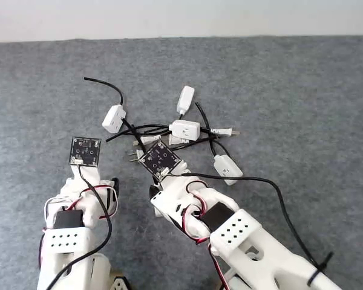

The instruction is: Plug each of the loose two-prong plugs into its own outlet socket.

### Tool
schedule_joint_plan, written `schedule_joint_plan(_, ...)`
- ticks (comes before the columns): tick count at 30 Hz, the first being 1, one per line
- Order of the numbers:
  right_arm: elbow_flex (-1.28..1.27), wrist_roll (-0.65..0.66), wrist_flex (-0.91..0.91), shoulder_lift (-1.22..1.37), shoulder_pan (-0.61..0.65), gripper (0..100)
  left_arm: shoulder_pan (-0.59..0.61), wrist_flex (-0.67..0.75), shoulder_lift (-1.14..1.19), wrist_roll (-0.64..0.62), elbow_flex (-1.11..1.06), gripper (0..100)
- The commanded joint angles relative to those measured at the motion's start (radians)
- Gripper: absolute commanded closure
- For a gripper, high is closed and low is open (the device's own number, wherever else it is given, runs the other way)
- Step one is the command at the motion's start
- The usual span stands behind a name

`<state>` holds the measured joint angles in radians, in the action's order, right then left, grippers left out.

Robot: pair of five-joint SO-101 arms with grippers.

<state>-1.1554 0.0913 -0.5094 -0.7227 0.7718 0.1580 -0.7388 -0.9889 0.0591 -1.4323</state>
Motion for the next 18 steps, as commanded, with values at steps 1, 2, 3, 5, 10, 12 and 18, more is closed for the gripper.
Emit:
schedule_joint_plan(1, 0.109, 0.009, -0.03, -0.004, -0.028, 99.1, 0.006, 0.044, -0.015, -0.006, 0.048, 81)
schedule_joint_plan(2, 0.126, 0.008, -0.073, -0.004, -0.053, 99.1, 0.006, 0.049, -0.015, -0.006, 0.047, 81)
schedule_joint_plan(3, 0.144, 0.008, -0.119, -0.004, -0.079, 99.1, 0.006, 0.049, -0.015, -0.006, 0.044, 81)
schedule_joint_plan(5, 0.176, 0.006, -0.216, -0.004, -0.133, 99.1, 0.003, 0.049, -0.015, -0.006, 0.041, 81)
schedule_joint_plan(10, 0.19, 0.006, -0.334, 0.004, -0.246, 99.1, 0.002, 0.049, -0.014, -0.006, 0.041, 81)
schedule_joint_plan(12, 0.187, 0.006, -0.355, 0.007, -0.294, 99.1, 0.002, 0.049, -0.014, -0.006, 0.041, 81)
schedule_joint_plan(18, 0.158, 0.009, -0.374, 0.01, -0.398, 99.0, 0.0, 0.049, -0.011, -0.005, 0.041, 81)
